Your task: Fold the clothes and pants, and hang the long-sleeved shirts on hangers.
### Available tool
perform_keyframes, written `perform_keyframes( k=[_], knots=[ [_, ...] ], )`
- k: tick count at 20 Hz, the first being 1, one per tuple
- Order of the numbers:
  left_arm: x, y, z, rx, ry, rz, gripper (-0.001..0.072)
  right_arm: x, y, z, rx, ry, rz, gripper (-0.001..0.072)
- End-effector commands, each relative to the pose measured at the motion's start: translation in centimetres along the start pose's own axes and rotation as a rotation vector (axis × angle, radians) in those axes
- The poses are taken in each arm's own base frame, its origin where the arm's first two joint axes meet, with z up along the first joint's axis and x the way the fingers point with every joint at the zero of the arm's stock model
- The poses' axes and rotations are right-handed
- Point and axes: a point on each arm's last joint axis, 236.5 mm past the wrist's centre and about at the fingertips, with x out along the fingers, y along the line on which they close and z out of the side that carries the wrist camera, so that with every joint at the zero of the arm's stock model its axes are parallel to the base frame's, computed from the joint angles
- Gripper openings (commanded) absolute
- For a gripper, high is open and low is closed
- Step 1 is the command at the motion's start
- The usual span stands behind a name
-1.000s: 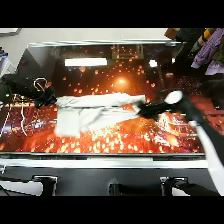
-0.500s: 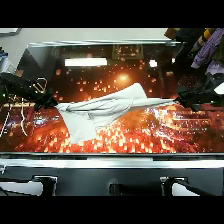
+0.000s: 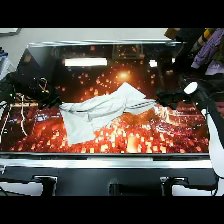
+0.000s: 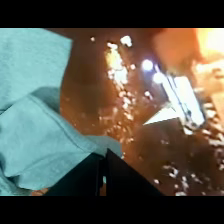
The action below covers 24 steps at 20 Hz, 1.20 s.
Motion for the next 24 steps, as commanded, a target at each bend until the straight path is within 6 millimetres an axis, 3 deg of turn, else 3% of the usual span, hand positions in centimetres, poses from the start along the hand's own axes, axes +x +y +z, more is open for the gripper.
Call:
perform_keyframes(
  k=[1, 4, 6, 8, 10, 12, 14, 15, 17, 19, 20, 22, 24],
  knots=[
    [-0.2, -0.8, 0.3, 0.006, -0.019, -0.023, 0.002, -2.0, 3.3, 0.1, -0.066, -0.042, 0.076, 0.0029],
    [-2.7, -3.9, 0.9, 0.003, -0.07, -0.153, 0.002, -8.9, 7.3, 1.3, -0.204, -0.166, 0.146, 0.0029],
    [-6.9, -6.5, 1.9, 0.033, -0.16, -0.239, 0.002, -16.0, 10.9, 2.1, -0.315, -0.321, 0.211, 0.0029],
    [-13.6, -9.0, 2.5, 0.12, -0.318, -0.281, 0.0019, -25.5, 14.8, 1.9, -0.439, -0.529, 0.286, 0.0029],
    [-22.3, -11.6, 1.8, 0.21, -0.522, -0.32, 0.002, -36.8, 18.2, -0.3, -0.546, -0.778, 0.373, 0.0029],
    [-31.3, -13.8, -0.8, 0.293, -0.755, -0.356, 0.0019, -47.7, 20.1, -4.4, -0.611, -1.028, 0.47, 0.0029],
    [-39.3, -15.5, -4.6, 0.347, -0.987, -0.395, 0.002, -56.1, 20.4, -9.1, -0.613, -1.219, 0.568, 0.0029],
    [-42.6, -16.1, -6.9, 0.356, -1.091, -0.418, 0.0019, -59.0, 20.1, -10.9, -0.592, -1.279, 0.608, 0.0029],
    [-46.9, -17.0, -11.1, 0.399, -1.243, -0.443, 0.002, -61.8, 19.5, -12.9, -0.549, -1.329, 0.657, 0.0029],
    [-48.2, -17.5, -13.7, 0.429, -1.287, -0.455, 0.0019, -61.0, 19.2, -12.4, -0.516, -1.296, 0.65, 0.0029],
    [-47.8, -17.4, -14.1, 0.433, -1.269, -0.446, 0.0019, -59.1, 19.3, -11.4, -0.5, -1.233, 0.629, 0.0029],
    [-44.8, -16.5, -13.1, 0.413, -1.155, -0.403, 0.0019, -53.1, 19.5, -9.0, -0.427, -1.014, 0.591, 0.0029],
    [-39.8, -14.8, -10.9, 0.359, -0.978, -0.356, 0.0019, -44.0, 18.9, -7.1, -0.358, -0.702, 0.492, 0.0029]
  ],
)
